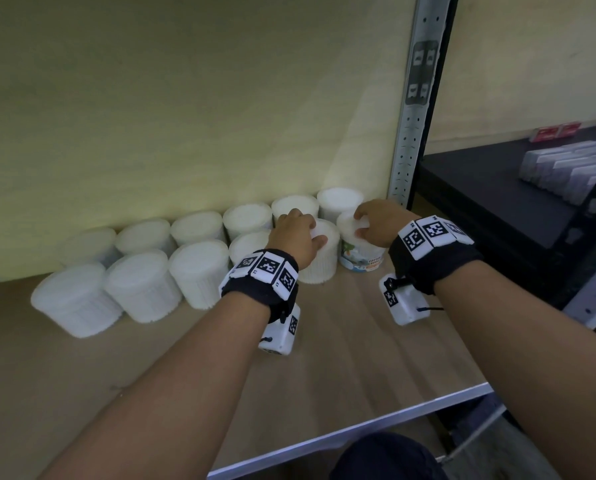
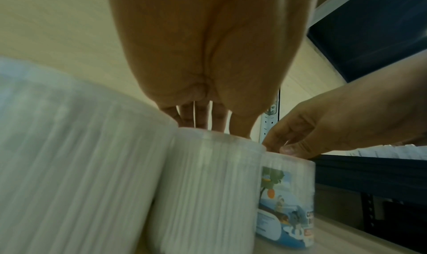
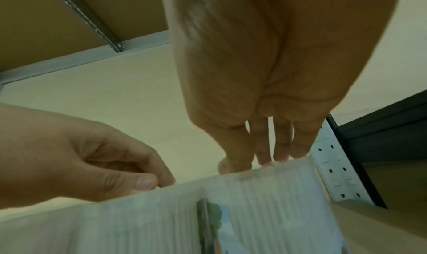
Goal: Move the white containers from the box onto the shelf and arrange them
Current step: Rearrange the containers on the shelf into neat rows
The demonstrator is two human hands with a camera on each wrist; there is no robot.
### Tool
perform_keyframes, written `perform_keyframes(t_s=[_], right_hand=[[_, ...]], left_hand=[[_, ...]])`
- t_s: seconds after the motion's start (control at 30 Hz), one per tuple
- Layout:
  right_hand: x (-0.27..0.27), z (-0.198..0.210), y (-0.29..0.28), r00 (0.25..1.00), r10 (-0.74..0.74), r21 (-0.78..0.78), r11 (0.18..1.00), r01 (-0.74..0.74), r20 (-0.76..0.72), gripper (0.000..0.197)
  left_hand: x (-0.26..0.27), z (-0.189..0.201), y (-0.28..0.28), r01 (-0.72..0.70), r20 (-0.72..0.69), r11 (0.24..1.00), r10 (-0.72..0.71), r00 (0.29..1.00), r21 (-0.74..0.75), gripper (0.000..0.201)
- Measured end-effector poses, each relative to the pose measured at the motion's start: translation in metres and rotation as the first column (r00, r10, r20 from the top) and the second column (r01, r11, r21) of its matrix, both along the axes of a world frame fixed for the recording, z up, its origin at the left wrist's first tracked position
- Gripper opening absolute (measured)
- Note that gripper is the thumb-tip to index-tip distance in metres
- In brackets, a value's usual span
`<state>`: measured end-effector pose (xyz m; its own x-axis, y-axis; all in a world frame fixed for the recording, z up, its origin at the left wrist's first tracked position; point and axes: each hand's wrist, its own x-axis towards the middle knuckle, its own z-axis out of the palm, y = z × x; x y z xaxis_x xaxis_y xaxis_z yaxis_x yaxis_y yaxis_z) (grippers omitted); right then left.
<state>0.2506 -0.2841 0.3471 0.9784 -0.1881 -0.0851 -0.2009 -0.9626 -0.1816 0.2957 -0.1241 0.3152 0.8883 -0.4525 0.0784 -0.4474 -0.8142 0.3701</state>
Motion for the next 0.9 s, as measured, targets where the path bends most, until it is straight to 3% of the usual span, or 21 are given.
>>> perform_keyframes(t_s=[0.47, 0.67, 0.9], right_hand=[[0.001, -0.001, -0.001, 1.000, -0.016, 0.017, 1.000, 0.016, 0.026, 0.044], [0.002, -0.002, -0.001, 0.999, -0.020, 0.028, 0.999, 0.019, 0.027, 0.043], [0.001, -0.002, -0.003, 0.999, -0.013, 0.026, 1.000, 0.012, 0.029, 0.043]], left_hand=[[0.005, 0.021, 0.007, 0.189, -0.157, 0.979, -0.176, 0.972, 0.076, 0.049], [-0.001, 0.008, 0.002, 0.004, 0.046, 0.998, -0.007, 0.999, 0.057, 0.046], [0.002, 0.006, -0.001, -0.002, 0.028, 0.992, -0.001, 1.000, 0.125, 0.050]])
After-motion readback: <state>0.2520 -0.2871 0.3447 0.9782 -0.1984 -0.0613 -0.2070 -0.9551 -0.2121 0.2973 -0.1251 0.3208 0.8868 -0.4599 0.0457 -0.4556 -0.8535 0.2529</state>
